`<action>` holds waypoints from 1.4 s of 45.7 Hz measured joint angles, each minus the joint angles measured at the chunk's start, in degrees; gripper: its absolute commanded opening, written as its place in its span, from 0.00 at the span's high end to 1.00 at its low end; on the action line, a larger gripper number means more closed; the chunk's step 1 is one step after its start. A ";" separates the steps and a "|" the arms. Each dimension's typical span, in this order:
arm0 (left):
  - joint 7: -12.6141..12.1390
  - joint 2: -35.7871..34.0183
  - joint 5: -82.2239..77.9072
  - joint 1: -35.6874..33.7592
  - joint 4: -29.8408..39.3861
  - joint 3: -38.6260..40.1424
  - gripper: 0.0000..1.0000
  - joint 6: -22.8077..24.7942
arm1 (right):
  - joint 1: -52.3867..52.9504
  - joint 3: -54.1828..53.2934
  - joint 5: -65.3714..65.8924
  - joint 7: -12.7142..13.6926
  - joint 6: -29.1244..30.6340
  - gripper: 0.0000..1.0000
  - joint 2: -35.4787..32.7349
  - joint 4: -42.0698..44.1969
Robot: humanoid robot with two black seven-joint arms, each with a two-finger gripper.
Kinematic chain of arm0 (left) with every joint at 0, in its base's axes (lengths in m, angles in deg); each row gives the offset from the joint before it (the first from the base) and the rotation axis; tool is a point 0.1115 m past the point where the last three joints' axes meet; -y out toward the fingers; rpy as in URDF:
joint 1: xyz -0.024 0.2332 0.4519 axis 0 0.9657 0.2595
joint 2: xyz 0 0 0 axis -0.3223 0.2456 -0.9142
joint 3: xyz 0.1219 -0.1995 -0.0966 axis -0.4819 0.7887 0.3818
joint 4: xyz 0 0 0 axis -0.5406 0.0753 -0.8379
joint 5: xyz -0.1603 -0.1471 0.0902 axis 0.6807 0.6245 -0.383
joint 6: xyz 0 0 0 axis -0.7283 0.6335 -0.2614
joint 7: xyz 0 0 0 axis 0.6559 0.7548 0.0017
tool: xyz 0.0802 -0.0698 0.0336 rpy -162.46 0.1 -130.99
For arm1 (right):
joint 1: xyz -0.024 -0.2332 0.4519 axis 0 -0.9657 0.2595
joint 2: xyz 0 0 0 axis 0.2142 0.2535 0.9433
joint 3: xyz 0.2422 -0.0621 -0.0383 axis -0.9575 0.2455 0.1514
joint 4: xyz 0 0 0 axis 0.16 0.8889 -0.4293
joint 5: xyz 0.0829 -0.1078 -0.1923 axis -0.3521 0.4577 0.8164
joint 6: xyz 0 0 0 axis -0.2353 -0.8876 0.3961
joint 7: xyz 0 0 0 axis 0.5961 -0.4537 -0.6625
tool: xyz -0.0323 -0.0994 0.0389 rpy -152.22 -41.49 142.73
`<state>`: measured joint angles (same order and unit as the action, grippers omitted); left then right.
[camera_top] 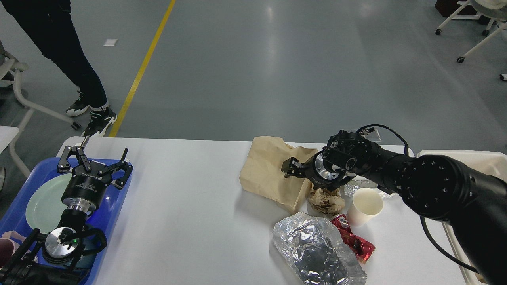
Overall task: Tidy desktop
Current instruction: 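Lower the right gripper onto the crumpled tan paper and grasp it, then lift the crumpled tan paper and drop it into the white bin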
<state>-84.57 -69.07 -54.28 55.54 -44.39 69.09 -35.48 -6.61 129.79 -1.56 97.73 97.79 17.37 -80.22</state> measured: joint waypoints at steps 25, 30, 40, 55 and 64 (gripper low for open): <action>0.00 0.00 0.04 0.00 0.00 0.00 0.03 0.00 | -2.86 -0.49 1.65 0.09 -6.25 1.00 4.21 -0.63; 0.00 0.00 -0.01 0.00 0.00 0.00 0.03 -0.01 | -3.23 -0.58 1.78 0.16 -6.86 1.00 4.23 -1.32; -0.01 0.00 -0.01 -0.05 0.00 0.00 0.03 -0.01 | -2.33 -1.10 1.55 4.28 -7.13 1.00 4.02 -4.12; -0.06 0.00 -0.01 -0.04 0.00 0.00 0.03 -0.02 | 8.07 -1.41 -0.68 4.71 -6.39 1.00 1.55 -15.04; -0.05 -0.01 -0.01 -0.01 0.00 0.00 0.03 -0.02 | 21.13 0.43 -3.98 4.88 -2.90 1.00 -4.08 -26.95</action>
<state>-84.62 -69.08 -54.29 55.53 -44.39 69.09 -35.50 14.51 130.23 -5.54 102.61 94.89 13.30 -107.17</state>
